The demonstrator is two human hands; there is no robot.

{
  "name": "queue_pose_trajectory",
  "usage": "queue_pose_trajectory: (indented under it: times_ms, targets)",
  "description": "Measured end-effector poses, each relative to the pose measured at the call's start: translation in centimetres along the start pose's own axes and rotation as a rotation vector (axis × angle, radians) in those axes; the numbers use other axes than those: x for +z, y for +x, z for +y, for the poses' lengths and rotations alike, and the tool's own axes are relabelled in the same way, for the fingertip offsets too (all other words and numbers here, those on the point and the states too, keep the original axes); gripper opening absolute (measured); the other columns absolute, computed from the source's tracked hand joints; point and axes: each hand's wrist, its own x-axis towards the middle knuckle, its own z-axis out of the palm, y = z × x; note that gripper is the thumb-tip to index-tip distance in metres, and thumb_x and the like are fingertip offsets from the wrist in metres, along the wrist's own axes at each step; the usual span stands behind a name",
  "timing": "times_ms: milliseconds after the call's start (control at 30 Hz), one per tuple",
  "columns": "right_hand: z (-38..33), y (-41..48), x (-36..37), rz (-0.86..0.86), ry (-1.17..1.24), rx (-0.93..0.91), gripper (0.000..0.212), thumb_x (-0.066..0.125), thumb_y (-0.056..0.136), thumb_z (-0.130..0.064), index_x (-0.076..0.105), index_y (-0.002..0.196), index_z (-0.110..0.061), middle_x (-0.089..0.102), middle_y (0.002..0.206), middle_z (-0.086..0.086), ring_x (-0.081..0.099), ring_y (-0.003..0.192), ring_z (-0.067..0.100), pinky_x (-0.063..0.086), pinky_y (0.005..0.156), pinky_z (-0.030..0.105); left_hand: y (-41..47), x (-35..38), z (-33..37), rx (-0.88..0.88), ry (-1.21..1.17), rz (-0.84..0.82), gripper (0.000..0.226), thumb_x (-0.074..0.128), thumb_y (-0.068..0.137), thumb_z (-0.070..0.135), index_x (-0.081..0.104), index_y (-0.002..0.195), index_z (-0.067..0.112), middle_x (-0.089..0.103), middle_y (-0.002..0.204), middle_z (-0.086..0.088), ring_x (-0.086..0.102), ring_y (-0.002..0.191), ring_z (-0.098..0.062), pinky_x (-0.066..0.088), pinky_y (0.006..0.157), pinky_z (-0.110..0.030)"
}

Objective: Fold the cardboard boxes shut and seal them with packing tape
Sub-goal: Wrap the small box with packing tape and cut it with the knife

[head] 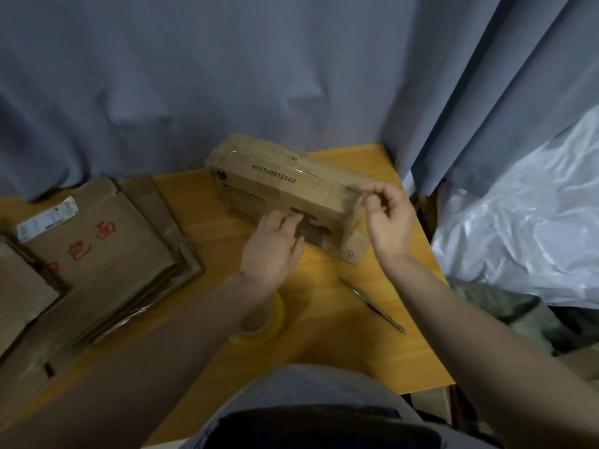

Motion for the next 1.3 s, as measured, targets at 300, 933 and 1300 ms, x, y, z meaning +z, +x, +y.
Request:
queue_pose_trajectory:
  times_ms: [300,933,1300]
  targets:
    - [1.2,6.8,0.2,-0.397,-0.333,0.25,0.059,0.058,0.093,-0.032,0.038,0.143,-0.005,0.042,0.146,0.009,0.037,0.135,0.022,0.03,0.108,0.027,9.3,1.0,2.6,0.355,0.154,-0.28,0.072,0.05,0.096,0.033,0.009,0.152,0.013,0.006,0.16,-0.004,0.002,0.147,-0.015,-0.001,0.118,-0.025]
    - [2.4,9.0,1.1,-0.352,-0.101,0.435,0.039,0.052,0.096,-0.036,0.055,0.062,-0.018,0.055,0.065,-0.006,0.049,0.061,0.006,0.041,0.061,0.019,9.9,2.2,0.4,0.456,0.281,-0.272,0.065,0.034,0.1,0.039,0.003,0.152,0.015,-0.002,0.16,-0.002,-0.003,0.147,-0.014,-0.002,0.118,-0.023]
    - [1.4,2.2,0.6,-0.695,0.165,0.425,0.043,0.032,0.087,0.014,0.055,0.112,-0.013,0.062,0.114,0.014,0.059,0.105,0.025,0.048,0.096,0.038,0.9,0.2,-6.8,0.502,0.079,-0.008,0.054,0.045,0.089,0.034,0.05,0.134,0.003,0.049,0.14,-0.012,0.037,0.128,-0.023,0.031,0.109,-0.033]
